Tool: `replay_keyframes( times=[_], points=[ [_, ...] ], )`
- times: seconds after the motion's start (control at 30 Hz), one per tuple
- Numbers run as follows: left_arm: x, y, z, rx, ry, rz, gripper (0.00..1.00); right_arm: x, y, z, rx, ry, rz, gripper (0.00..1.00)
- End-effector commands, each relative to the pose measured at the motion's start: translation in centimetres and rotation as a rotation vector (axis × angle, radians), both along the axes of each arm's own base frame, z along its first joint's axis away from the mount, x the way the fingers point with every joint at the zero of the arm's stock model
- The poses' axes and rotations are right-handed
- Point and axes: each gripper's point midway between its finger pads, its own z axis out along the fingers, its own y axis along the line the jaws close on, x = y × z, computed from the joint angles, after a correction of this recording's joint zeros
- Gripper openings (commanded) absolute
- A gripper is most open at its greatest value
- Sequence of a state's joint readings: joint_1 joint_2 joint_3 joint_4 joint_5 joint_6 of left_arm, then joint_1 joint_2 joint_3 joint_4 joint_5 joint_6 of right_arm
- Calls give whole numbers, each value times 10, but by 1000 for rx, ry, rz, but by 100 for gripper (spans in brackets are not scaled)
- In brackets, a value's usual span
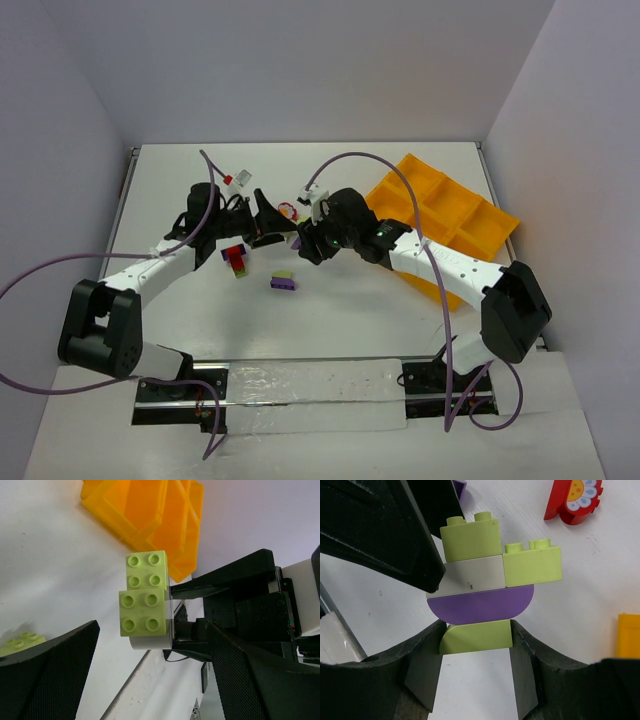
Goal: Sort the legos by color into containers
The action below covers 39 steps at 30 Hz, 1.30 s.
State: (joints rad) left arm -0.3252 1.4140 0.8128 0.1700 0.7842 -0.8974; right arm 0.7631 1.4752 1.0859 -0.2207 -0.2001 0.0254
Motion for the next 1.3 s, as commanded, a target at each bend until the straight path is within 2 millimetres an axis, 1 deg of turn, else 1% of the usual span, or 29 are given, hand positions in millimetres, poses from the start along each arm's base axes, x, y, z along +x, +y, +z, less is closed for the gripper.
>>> replay_keyframes(
  times=[0.0, 0.13, 0.4, 0.43, 0.53, 0.63, 0.67, 0.7, 0.73, 0.77, 0.8, 0.87, 0.93, 1.03, 1.07, 1.13, 1.27],
  points=[
    [-1, -9, 14, -71, -50, -66, 94, 3, 5, 37, 83, -69, 9, 33],
    [-5, -15, 12, -87, -42, -93, 90, 3, 6, 39, 88, -68, 10, 33],
    [-8, -20, 12, -95, -49, -120, 84, 3, 7, 38, 85, -65, 12, 33],
    [-8, -20, 12, -94, -47, -122, 80, 4, 7, 38, 85, -66, 12, 33],
    [-9, -21, 11, -94, -48, -127, 62, 4, 6, 38, 83, -68, 8, 33],
    [-9, -21, 13, -93, -53, -126, 47, 4, 5, 37, 82, -68, 6, 33],
    [-9, -21, 13, -92, -54, -125, 36, 4, 5, 37, 81, -68, 5, 33],
    [-9, -21, 13, -90, -53, -123, 29, 4, 4, 37, 81, -69, 0, 33],
    [-8, -21, 13, -88, -54, -122, 16, 4, 4, 37, 81, -70, -2, 33],
    [-7, -21, 13, -82, -54, -116, 7, 4, 3, 38, 84, -71, -3, 33],
    [-5, -20, 13, -73, -52, -106, 1, 3, 3, 39, 90, -73, -1, 33],
    [-3, -17, 12, -61, -52, -88, 0, 1, 1, 40, 94, -75, -1, 33],
    [-1, -13, 17, -63, -62, -72, 0, 0, -2, 35, 88, -70, -6, 33],
    [7, 3, 26, -81, -74, -13, 0, 0, -10, 29, 80, -64, -25, 33],
    [7, 3, 25, -82, -77, -12, 0, 1, -11, 31, 82, -66, -28, 33],
    [10, 13, 33, -103, -84, 21, 0, 2, -17, 26, 72, -55, -46, 33],
    [9, 16, 39, -125, -87, 30, 0, 1, -22, 19, 66, -40, -63, 33]
  ],
)
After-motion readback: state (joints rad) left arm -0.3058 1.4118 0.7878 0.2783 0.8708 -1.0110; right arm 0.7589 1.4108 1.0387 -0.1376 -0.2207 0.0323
